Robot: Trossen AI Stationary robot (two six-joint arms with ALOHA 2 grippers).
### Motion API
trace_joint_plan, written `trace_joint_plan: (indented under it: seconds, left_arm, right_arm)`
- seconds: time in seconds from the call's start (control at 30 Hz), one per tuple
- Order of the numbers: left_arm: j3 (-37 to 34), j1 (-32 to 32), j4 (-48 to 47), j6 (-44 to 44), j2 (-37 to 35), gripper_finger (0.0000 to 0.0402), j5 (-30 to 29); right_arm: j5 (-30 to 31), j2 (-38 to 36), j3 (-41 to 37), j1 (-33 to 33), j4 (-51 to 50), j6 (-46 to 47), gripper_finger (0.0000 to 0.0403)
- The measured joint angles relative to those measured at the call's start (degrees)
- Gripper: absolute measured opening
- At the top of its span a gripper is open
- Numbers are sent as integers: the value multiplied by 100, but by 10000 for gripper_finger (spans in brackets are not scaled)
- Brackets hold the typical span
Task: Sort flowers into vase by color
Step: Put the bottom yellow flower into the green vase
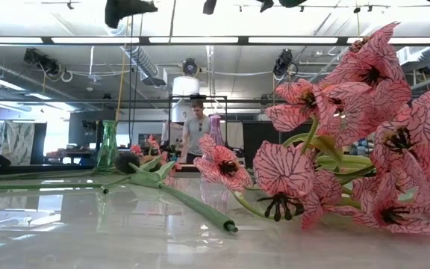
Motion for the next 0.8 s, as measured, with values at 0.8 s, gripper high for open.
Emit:
trace_joint_plan:
  seconds: [0.8]
  left_arm:
    - [8, 5, 892, -70, 342, 283, 400]
  right_arm:
    - [957, 0, -2, 446, -350, -567, 13]
